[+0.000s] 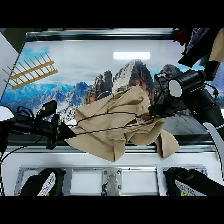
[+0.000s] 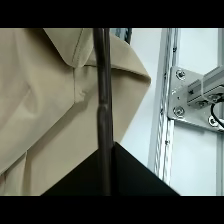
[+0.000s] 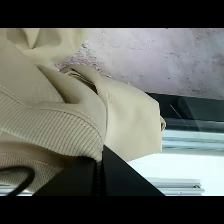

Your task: Fold the clothes and pants, and hang the long-sleeved shirts on hangers.

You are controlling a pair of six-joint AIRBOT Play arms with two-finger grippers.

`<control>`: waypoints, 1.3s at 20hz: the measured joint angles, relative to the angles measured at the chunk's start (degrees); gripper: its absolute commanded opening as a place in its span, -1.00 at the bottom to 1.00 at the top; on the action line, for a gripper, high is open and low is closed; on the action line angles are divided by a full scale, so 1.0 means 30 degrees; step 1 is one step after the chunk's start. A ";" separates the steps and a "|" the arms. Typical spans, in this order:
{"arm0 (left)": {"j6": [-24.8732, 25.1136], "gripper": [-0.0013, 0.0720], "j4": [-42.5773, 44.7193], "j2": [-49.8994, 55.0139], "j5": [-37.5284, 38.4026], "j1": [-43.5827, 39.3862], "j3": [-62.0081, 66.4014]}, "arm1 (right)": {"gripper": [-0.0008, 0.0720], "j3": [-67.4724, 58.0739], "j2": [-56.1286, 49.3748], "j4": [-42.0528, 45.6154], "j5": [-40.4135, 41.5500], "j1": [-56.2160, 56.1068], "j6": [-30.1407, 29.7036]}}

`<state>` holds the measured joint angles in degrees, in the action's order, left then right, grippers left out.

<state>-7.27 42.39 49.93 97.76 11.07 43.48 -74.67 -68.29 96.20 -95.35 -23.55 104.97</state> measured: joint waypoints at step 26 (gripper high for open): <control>0.0743 -0.93 -0.2674 0.4495 -0.4867 -0.5501 0.0007 | -0.92 -0.3053 0.0095 0.0058 0.0022 -0.1800 -0.0138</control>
<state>-5.04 34.37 63.42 83.15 -5.43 43.51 -83.83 -68.01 96.38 -95.29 -28.95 104.55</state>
